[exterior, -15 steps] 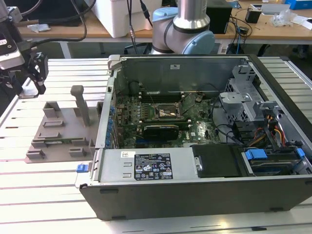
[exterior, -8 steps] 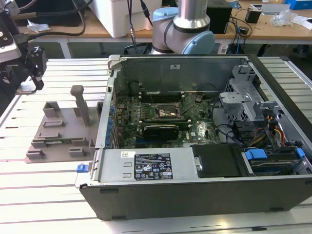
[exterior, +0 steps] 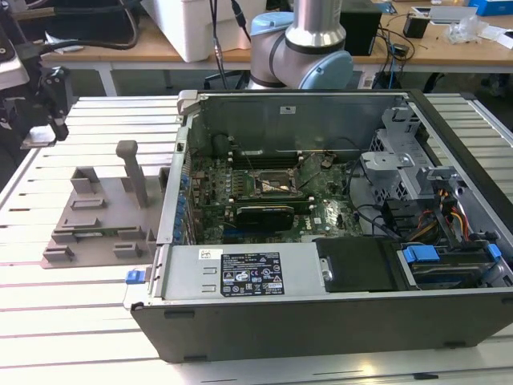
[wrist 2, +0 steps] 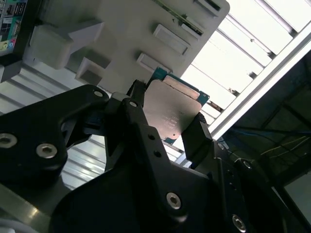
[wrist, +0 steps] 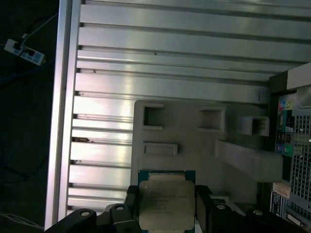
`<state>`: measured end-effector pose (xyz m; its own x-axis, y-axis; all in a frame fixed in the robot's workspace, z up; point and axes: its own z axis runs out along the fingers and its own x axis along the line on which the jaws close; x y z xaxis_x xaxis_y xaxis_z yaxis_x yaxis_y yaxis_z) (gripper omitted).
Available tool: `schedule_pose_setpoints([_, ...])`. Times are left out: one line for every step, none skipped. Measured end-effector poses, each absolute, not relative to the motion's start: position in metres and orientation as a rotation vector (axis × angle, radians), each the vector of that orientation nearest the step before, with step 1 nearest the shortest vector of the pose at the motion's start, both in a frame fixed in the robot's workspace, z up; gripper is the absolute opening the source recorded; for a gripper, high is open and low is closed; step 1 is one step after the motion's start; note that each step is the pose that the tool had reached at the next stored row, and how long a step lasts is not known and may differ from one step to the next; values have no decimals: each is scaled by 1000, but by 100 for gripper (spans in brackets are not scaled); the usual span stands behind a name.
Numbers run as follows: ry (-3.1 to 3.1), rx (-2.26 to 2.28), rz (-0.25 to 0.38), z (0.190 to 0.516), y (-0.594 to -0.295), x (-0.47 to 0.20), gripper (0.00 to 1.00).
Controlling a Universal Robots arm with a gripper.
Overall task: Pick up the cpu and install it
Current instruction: 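Pick up the cpu and move it towards the insertion slot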
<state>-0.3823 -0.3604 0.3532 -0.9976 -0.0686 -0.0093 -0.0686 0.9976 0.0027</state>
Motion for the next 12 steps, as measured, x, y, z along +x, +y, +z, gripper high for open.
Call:
schedule_pose_setpoints([3131, -108, 5, 356, -360, -382, 55])
schedule_pose_setpoints([3131, -108, 5, 357, -360, -382, 55])
schedule_pose_setpoints([3131, -108, 5, 359, -360, -382, 55])
schedule_pose_setpoints([3131, -108, 5, 361, -360, -382, 55])
schedule_pose_setpoints([3131, -108, 5, 363, -360, -382, 55])
schedule_pose_setpoints([3131, -108, 5, 364, -360, -382, 55])
schedule_pose_setpoints([3131, -108, 5, 366, -360, -382, 55])
schedule_pose_setpoints([3131, -108, 5, 367, -360, -382, 55])
schedule_pose_setpoints([3131, -108, 5, 368, -360, -382, 55])
schedule_pose_setpoints([3131, -108, 5, 370, -360, -382, 55])
schedule_pose_setpoints([3131, -108, 5, 372, -359, -382, 55])
schedule_pose_setpoints([3131, -108, 5, 373, -359, -382, 55])
